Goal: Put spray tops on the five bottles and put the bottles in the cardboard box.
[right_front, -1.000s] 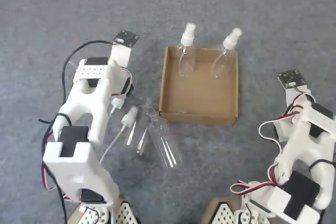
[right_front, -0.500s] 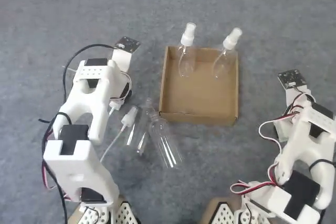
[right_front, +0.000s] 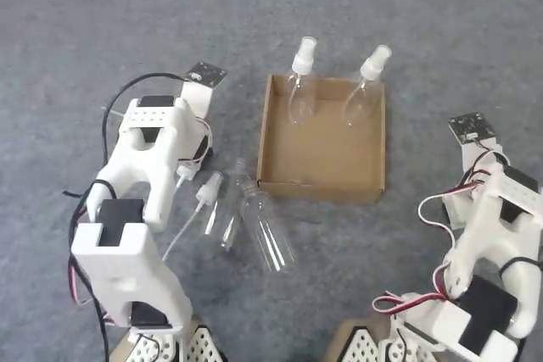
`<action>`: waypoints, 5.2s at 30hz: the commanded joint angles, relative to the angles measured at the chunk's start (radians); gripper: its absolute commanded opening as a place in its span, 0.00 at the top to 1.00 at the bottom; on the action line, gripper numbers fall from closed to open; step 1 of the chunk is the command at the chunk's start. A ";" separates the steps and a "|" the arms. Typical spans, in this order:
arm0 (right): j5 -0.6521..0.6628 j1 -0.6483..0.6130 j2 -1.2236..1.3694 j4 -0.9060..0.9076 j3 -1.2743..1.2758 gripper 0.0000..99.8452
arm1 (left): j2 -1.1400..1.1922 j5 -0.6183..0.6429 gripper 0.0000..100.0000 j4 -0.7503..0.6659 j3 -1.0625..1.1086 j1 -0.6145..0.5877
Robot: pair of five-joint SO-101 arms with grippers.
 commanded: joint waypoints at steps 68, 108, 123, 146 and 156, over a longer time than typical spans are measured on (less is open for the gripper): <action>-0.086 -0.010 0.229 0.240 -0.358 0.86 | -1.045 0.190 0.99 -0.175 0.657 0.052; -0.671 -1.353 -0.625 -0.177 0.044 0.99 | -1.421 0.632 0.99 0.040 -0.059 0.052; -0.606 -1.491 -0.625 -0.369 0.153 0.99 | -1.419 0.717 0.99 -0.239 0.124 0.051; -0.684 -1.432 -0.625 -0.378 0.158 0.99 | -1.422 0.717 0.99 -0.169 0.199 0.054; -0.684 -1.432 -0.625 -0.378 0.158 0.99 | -1.421 0.715 0.99 -0.238 0.229 0.052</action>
